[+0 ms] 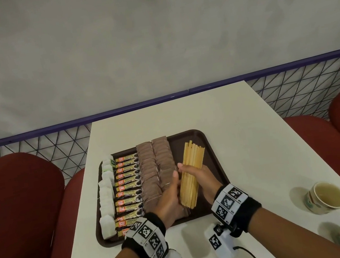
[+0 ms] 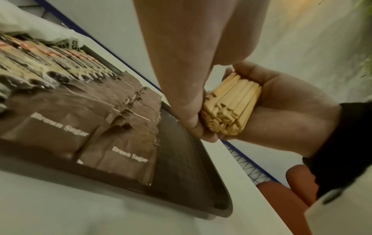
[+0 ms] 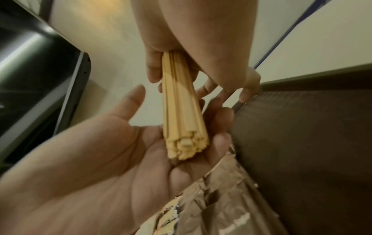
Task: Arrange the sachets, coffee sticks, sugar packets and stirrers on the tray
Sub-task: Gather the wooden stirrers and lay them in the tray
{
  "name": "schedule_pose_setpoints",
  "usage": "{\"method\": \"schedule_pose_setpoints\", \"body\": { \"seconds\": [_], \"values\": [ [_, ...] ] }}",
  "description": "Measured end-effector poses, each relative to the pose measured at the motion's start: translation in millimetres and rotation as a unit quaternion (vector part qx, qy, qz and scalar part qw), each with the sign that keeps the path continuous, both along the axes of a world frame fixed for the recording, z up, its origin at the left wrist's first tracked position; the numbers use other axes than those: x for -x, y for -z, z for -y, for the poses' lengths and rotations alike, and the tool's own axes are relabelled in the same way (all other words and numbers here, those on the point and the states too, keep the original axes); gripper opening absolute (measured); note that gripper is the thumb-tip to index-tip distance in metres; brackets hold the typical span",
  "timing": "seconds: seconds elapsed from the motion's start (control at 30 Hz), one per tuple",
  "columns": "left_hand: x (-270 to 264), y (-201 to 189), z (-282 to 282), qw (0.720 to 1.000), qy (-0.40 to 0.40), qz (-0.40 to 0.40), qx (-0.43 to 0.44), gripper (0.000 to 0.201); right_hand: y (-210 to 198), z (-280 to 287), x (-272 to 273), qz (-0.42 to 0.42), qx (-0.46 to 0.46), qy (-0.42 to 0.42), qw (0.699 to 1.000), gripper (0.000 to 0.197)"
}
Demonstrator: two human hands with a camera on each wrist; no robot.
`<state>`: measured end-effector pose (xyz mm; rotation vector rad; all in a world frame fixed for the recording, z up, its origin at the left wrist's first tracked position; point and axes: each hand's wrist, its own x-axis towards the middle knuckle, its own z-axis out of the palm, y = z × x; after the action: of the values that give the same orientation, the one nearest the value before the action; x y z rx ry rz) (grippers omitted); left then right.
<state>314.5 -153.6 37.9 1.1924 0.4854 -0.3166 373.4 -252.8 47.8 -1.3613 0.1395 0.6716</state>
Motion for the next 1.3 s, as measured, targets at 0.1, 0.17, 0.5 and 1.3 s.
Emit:
{"method": "schedule_pose_setpoints", "body": {
  "seconds": [0.1, 0.17, 0.5, 1.3],
  "values": [
    [-5, 4, 12, 1.0, 0.029, 0.001, 0.006, 0.049, 10, 9, -9, -0.015, 0.039, -0.01, 0.999, 0.085],
    [-8, 11, 16, 0.998, 0.055, -0.004, 0.014, 0.045, 10, 15, -14, -0.017, 0.057, -0.035, 0.998, 0.067],
    [-35, 24, 30, 0.993, 0.106, -0.018, 0.042, 0.039, 27, 34, -55, -0.08, 0.076, -0.156, 0.982, 0.017],
    [-106, 97, 38, 0.985, 0.01, -0.067, -0.161, 0.061, 66, 24, -103, 0.06, 0.328, -0.116, 0.935, 0.036]
  ]
}}
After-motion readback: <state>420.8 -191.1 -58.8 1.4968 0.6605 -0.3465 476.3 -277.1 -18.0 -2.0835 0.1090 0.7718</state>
